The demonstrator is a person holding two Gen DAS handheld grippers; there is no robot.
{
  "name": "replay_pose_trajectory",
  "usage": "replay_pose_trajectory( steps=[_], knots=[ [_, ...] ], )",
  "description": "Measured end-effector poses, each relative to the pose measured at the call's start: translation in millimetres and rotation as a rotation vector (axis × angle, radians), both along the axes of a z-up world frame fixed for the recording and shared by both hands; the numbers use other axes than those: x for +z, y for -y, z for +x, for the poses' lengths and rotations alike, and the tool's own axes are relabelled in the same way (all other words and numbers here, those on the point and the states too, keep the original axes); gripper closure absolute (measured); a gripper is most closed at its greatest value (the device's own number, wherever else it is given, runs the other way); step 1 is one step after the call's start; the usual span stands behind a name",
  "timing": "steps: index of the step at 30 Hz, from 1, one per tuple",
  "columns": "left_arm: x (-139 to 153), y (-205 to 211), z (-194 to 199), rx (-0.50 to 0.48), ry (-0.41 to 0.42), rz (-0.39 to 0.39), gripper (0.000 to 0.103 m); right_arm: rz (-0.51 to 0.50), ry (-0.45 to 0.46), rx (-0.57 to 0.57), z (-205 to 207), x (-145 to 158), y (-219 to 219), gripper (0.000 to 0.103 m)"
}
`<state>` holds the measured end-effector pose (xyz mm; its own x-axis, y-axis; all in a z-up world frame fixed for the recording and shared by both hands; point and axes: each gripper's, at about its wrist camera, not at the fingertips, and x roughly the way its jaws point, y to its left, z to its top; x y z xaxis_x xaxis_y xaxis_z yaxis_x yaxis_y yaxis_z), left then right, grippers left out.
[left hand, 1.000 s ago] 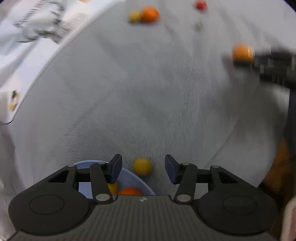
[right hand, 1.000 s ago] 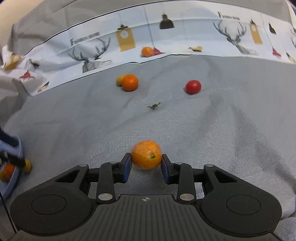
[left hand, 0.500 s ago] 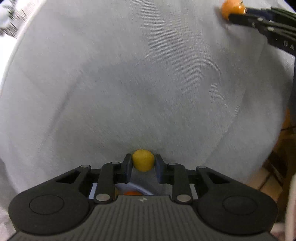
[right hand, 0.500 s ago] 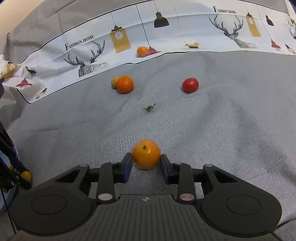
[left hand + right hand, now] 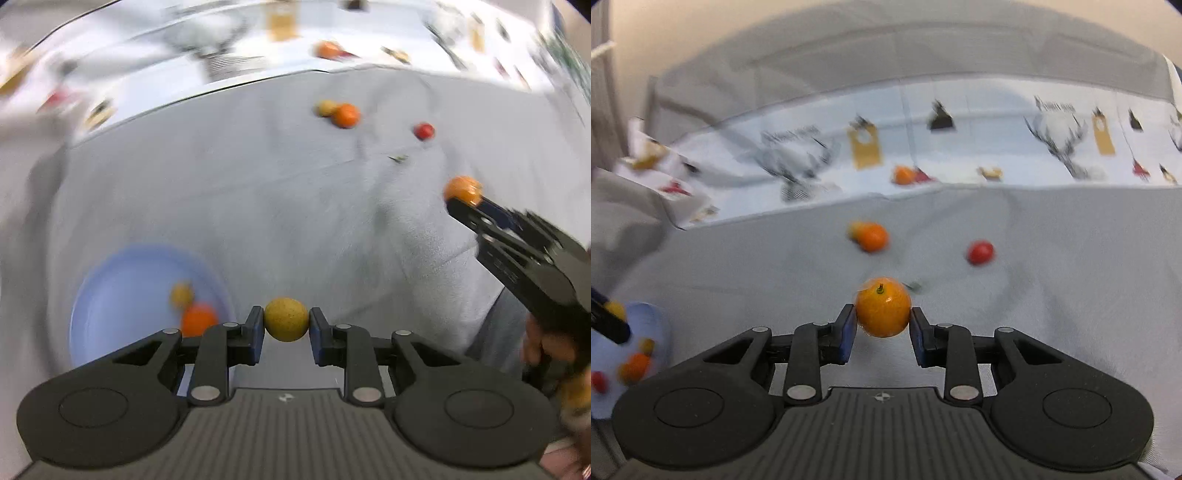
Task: Organize fruits
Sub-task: 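Carry the yellow fruit and mandarin over the blue plate with both tools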
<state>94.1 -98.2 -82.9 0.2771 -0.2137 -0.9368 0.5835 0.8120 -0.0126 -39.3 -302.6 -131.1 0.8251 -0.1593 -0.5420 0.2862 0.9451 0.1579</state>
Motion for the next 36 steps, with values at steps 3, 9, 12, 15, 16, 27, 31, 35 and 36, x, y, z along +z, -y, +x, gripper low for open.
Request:
replay_pose_trajectory(
  steps=[3,9,12,15,16,27,31,35,36],
  knots=[
    [17.7,-35.0,-35.9,0.119,0.044,-0.033,0.075,0.044,0.039,0.066,-23.4,29.3,-26.5,0.071],
    [48.7,-89.3,-83.4,0.272,0.11,-0.103,0.075,0.123,0.047,0.209,-60.0,68.3,-83.5,0.071],
    [58.8,-107.1,-101.8,0.319,0.15,-0.118,0.075,0.11,0.043,0.28,-72.9,81.0,-110.6,0.071],
    [65.9,-124.6,-116.7,0.361,0.191,-0.132,0.075,0.071,0.04,0.339,-83.2,92.2,-135.0,0.071],
    [68.5,-131.7,-119.9,0.374,0.198,-0.14,0.075,0.048,0.042,0.356,-85.6,95.2,-142.5,0.071],
    [68.2,-161.3,-133.7,0.397,0.236,-0.163,0.075,-0.078,0.022,0.424,-93.2,105.7,-182.5,0.071],
    [71.3,-165.3,-130.6,0.397,0.247,-0.176,0.075,-0.093,0.008,0.421,-90.4,105.5,-186.4,0.071],
    [73.4,-166.9,-127.3,0.402,0.259,-0.183,0.075,-0.103,-0.006,0.426,-86.0,103.3,-188.0,0.071],
    [73.2,-167.1,-125.8,0.405,0.26,-0.184,0.075,-0.104,-0.011,0.426,-85.1,102.5,-188.2,0.071]
  ],
)
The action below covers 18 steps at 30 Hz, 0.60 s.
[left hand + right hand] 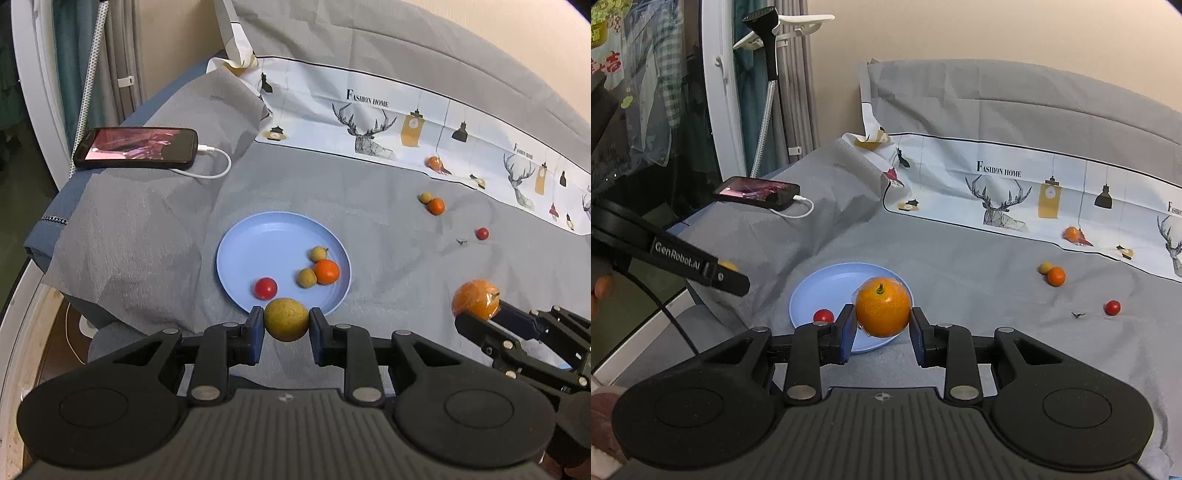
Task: Organize fruits
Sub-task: 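Carry the yellow fruit and mandarin over the blue plate with both tools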
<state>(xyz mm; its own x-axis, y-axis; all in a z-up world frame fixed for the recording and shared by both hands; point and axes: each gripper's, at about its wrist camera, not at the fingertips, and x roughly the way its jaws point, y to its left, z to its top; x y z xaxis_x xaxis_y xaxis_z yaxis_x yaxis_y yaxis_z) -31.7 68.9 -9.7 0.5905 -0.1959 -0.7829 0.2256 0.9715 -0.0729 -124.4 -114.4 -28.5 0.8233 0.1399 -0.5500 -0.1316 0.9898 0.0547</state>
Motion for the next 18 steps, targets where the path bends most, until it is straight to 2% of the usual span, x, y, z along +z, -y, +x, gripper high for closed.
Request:
replay_pose_trajectory(
  steps=[6,18],
  knots=[
    [-0.8,-4.7,13.9,0.014,-0.006,-0.015,0.075,-0.007,-0.023,0.0,13.2,-4.3,-2.3,0.071],
    [-22.5,4.0,63.9,0.03,-0.039,0.035,0.075,-0.002,-0.088,0.03,66.6,-26.4,-10.5,0.071]
  ],
)
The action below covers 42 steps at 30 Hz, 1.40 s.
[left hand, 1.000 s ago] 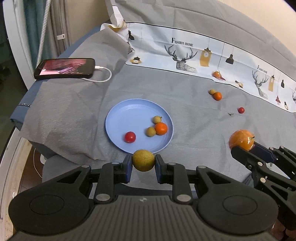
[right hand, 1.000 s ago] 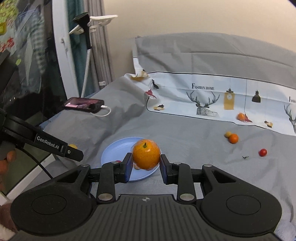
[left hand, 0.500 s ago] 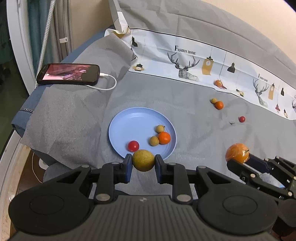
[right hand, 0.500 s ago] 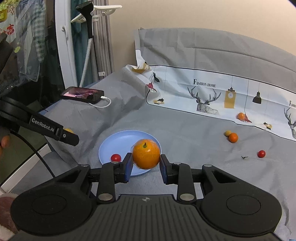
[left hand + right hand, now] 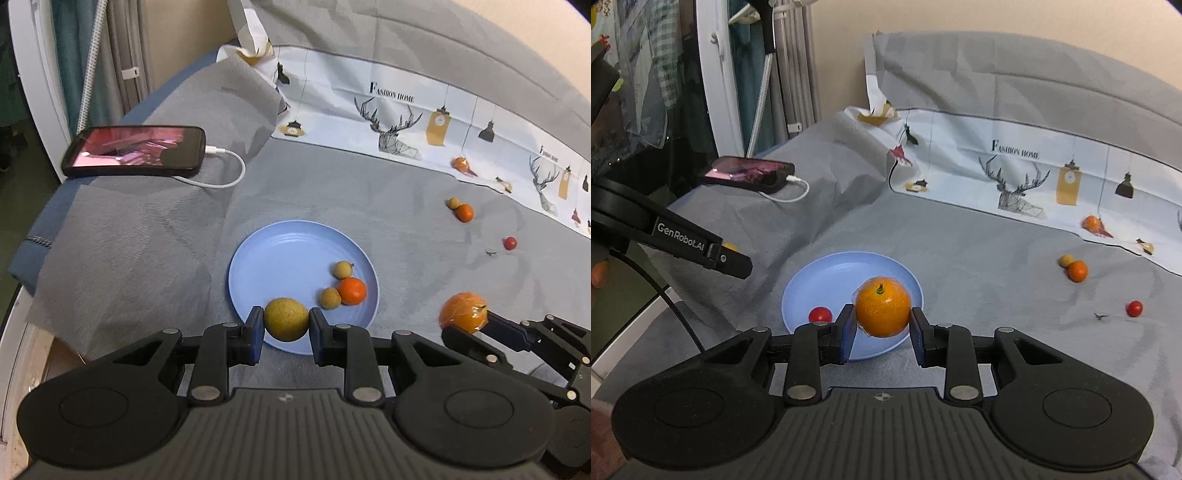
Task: Organize fruits
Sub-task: 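Carry the yellow fruit and mandarin over the blue plate with both tools, then open both tools over the plate to drop the fruits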
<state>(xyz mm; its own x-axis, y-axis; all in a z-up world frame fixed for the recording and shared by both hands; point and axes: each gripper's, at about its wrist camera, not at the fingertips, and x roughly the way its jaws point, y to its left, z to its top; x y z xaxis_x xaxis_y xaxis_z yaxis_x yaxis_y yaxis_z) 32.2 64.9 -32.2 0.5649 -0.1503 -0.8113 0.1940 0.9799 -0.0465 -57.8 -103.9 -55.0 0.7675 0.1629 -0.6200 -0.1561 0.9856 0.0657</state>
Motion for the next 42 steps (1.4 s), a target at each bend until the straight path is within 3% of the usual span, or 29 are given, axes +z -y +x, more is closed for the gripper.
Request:
replay_pose_trajectory(
  steps=[14,20,21,22,23,24,26,28,35,38,42],
  knots=[
    [-56.4,23.2,78.5,-0.004,-0.059,0.105,0.075,-0.001,-0.121,0.045,77.2,-49.8,-10.5,0.07],
    [-67.8,28.2,102.9,-0.009,-0.073,0.115,0.073,-0.012,-0.152,0.07,99.8,-66.7,-19.3,0.07],
    [-65.9,28.3,105.1,-0.017,-0.063,0.108,0.056,-0.019,-0.149,0.083,103.9,-67.7,-21.7,0.07],
    [-62.9,29.0,106.0,-0.025,-0.05,0.104,0.022,-0.023,-0.146,0.099,106.7,-67.6,-23.0,0.069],
    [-58.4,29.4,106.1,-0.026,-0.029,0.1,0.008,-0.025,-0.144,0.113,109.7,-66.6,-24.4,0.069],
    [-53.4,28.3,103.9,-0.018,0.001,0.093,0.001,-0.029,-0.137,0.115,111.0,-64.1,-25.0,0.066],
    [-45.1,27.4,96.8,-0.019,0.045,0.093,0.0,-0.039,-0.131,0.11,108.8,-58.4,-23.9,0.037],
    [-42.8,27.6,89.8,-0.017,0.039,0.131,0.0,-0.043,-0.133,0.097,99.9,-52.5,-20.3,0.027],
    [-34.7,9.1,34.7,0.077,-0.018,0.118,0.0,-0.002,-0.172,0.055,41.4,-31.8,-9.4,0.016],
    [-30.1,2.1,9.3,0.106,-0.032,0.108,0.0,-0.024,-0.134,0.054,17.2,-19.4,-10.1,0.012],
    [-20.8,0.4,-19.2,0.109,0.014,0.133,0.0,-0.048,-0.057,0.031,-5.6,-1.2,-7.3,0.009]
  ],
)
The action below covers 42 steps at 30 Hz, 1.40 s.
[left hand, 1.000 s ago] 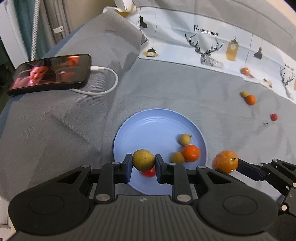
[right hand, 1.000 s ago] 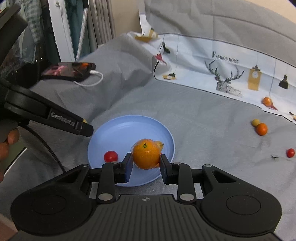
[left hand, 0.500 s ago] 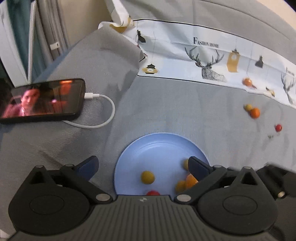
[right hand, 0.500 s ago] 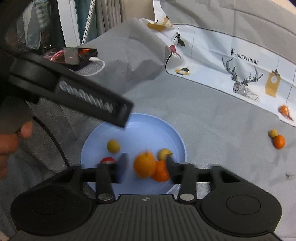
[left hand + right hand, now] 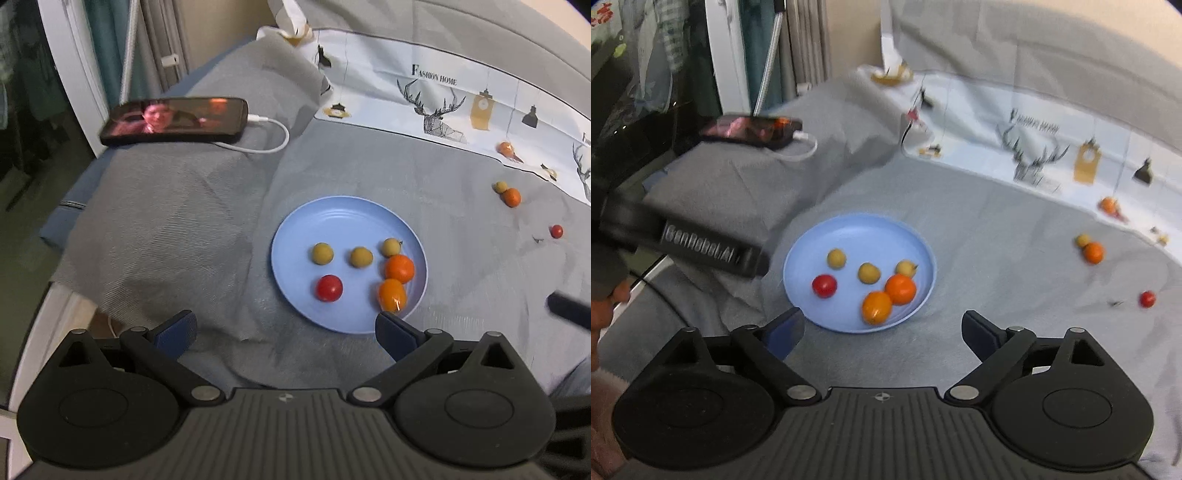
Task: Organize fruits
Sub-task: 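Open both tools over the plate to drop the fruits, then withdraw both open tools from the plate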
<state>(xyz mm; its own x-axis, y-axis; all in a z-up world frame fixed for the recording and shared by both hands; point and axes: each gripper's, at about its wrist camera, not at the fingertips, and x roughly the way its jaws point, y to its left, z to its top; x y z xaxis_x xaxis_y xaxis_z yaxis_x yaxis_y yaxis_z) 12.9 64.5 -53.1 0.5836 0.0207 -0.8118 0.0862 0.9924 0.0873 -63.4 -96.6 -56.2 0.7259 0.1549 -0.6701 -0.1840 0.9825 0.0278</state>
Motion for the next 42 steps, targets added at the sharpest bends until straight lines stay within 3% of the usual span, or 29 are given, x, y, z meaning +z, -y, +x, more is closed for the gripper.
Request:
replay_pose_trajectory(
  steps=[14,27,42],
  knots=[
    [38.9,6.1,-60.0,-0.004,0.097,0.0,0.0,-0.021,0.15,0.014,-67.8,34.4,1.5,0.001],
    [60.0,8.9,-86.5,-0.026,0.18,-0.006,0.0,-0.038,0.199,-0.004,-87.4,46.6,-2.6,0.001],
    [58.2,15.4,-84.3,-0.049,0.174,0.014,0.0,-0.021,0.179,-0.013,-86.3,42.9,-0.4,0.001]
  ],
)
